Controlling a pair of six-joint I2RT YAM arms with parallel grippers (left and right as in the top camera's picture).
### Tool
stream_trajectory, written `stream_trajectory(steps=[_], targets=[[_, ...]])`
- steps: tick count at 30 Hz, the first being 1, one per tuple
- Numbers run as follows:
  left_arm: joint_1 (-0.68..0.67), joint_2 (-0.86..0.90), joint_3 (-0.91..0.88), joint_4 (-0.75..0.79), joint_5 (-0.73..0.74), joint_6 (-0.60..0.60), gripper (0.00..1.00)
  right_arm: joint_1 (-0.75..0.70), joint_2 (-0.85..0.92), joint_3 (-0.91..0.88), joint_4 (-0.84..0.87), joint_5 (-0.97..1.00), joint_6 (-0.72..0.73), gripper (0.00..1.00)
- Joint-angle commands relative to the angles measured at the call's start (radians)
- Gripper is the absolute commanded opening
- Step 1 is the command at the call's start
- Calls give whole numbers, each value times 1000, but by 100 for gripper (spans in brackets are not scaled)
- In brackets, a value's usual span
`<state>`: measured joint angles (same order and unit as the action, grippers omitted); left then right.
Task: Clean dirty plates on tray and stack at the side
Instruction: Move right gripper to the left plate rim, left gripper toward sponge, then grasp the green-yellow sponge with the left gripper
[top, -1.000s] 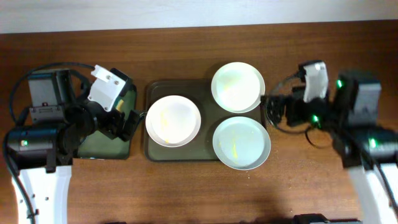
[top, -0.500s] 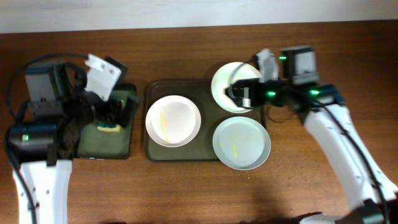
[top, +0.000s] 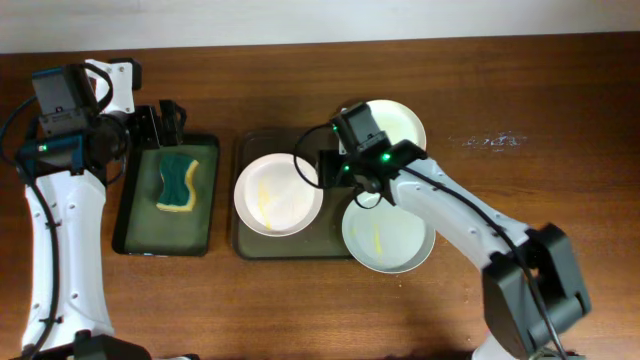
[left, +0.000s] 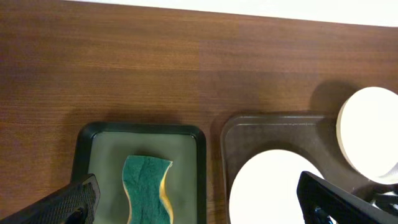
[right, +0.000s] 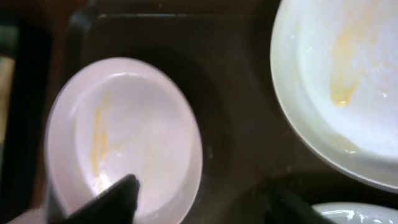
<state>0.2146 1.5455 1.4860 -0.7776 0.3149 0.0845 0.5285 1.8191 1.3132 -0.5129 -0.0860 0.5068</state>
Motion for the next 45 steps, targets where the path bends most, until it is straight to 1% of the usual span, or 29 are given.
stream_trajectory(steps=[1, 3, 8, 18, 21, 23, 25, 26, 29, 30, 32, 35, 36, 37, 39, 44, 45], targets=[[3, -8, 11, -9, -40, -24, 99, 3, 69, 27, 41, 50, 19, 43], [3, -7, 11, -32, -73, -24, 100, 3, 108, 27, 66, 47, 19, 36], [3, -6, 11, -72, -122, -24, 100, 4, 171, 27, 85, 13, 18, 35], [3, 0, -13, -84, -122, -24, 100, 33, 210, 20, 80, 8, -13, 35], [3, 13, -13, -84, -122, -24, 100, 35, 209, 21, 83, 8, -63, 36], [2, 29, -13, -84, -121, -24, 100, 32, 209, 29, 84, 7, -108, 42], [2, 49, -13, -84, -121, -24, 100, 30, 209, 47, 80, 2, -164, 45], [3, 60, -13, -84, -121, -24, 100, 29, 208, 60, 75, -19, -203, 46], [2, 82, -13, -87, -121, -24, 100, 27, 208, 74, 73, -115, -287, 47], [2, 90, -13, -89, -121, -24, 100, 30, 208, 73, 68, -145, -294, 47], [2, 105, -13, -92, -121, -24, 100, 39, 213, 73, 49, -145, -289, 47], [3, 126, -13, -95, -121, -24, 99, 41, 218, 73, 42, -143, -249, 46], [2, 132, -13, -95, -121, -24, 100, 40, 220, 73, 35, -132, -219, 46], [2, 138, -13, -95, -121, -24, 99, 41, 224, 73, 25, -113, -185, 39], [2, 146, -13, -96, -122, -24, 99, 41, 240, 72, 0, -86, -122, 31], [2, 149, -13, -102, -126, -23, 98, 41, 262, 72, -30, -86, -47, 20], [2, 151, -13, -107, -130, -23, 97, 41, 264, 72, -34, -86, -34, 16]])
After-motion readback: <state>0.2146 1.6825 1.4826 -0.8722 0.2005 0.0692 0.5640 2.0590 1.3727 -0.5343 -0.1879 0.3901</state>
